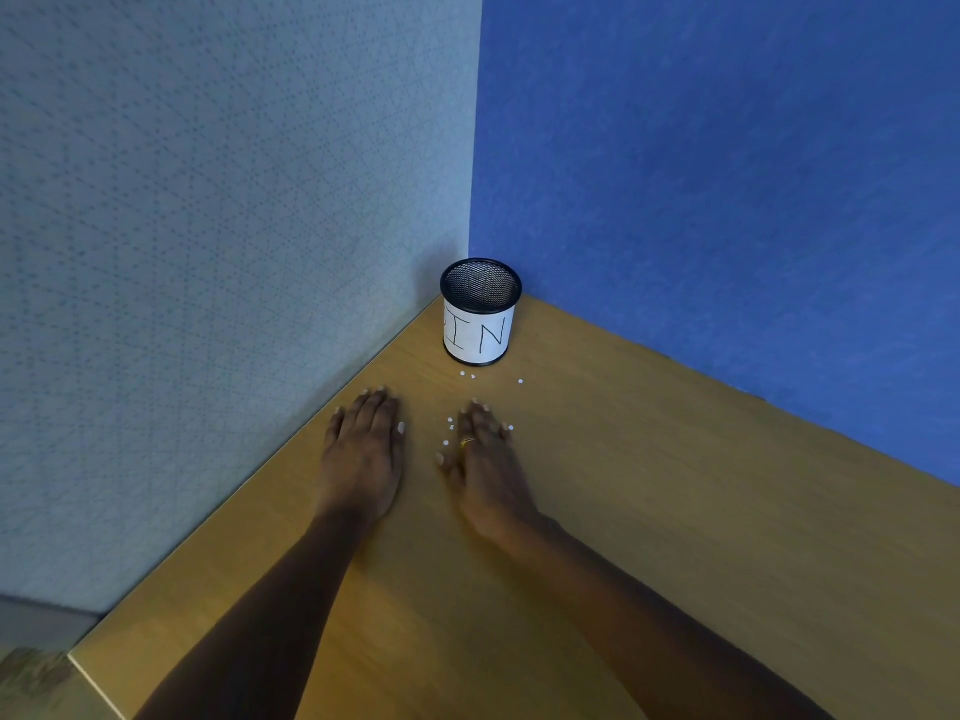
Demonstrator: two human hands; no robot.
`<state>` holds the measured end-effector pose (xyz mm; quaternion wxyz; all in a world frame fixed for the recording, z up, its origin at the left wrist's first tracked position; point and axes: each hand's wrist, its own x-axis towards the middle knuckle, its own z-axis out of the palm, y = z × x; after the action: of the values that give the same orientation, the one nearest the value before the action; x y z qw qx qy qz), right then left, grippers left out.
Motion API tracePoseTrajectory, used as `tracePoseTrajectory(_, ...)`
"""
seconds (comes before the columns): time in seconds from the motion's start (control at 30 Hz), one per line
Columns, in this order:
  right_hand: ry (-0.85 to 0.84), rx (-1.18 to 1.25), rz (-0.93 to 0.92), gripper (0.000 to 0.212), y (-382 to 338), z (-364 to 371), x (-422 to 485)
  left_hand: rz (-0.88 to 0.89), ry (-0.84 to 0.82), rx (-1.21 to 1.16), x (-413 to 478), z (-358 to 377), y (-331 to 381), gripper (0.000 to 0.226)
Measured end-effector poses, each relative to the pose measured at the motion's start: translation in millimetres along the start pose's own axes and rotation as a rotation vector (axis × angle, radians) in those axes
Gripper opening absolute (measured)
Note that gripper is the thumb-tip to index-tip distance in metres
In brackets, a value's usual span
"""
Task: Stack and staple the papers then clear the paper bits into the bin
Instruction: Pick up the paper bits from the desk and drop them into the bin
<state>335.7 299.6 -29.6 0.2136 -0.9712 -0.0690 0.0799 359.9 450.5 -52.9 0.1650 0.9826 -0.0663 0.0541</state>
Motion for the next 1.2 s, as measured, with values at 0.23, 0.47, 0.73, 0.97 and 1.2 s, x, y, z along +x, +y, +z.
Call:
tracePoseTrajectory(0.23, -0.127, -0.049, -0.187, 0.048, -0.4, -7.9, 3.0, -0.016, -0.013, 0.002, -1.2, -0.9, 1.4, 0.049)
tracePoseTrajectory(0.47, -0.224, -0.264, -0.282, 0.047, 21.3, -27.7, -1.8, -0.012, -0.024, 0.007, -1.0, -2.3, 1.6, 0.060)
tracePoseTrajectory(0.73, -0.209, -0.333, -0.288, 0.039, 21.9, -34.9, -3.1, -0.015, -0.029, 0.003, -1.0, -3.6, 3.2, 0.053)
tracePoseTrajectory(0.97, -0.174, -0.363, -0.281, 0.034, 19.1, -36.1, -1.1, -0.011, -0.026, 0.010, -1.0, -3.1, 2.5, 0.056)
tracePoseTrajectory(1.2, 0.021, 0.061, -0.056, 0.020, 20.2, -36.1, 6.5, -0.010, -0.018, -0.007, -0.3, -2.5, 2.2, 0.060)
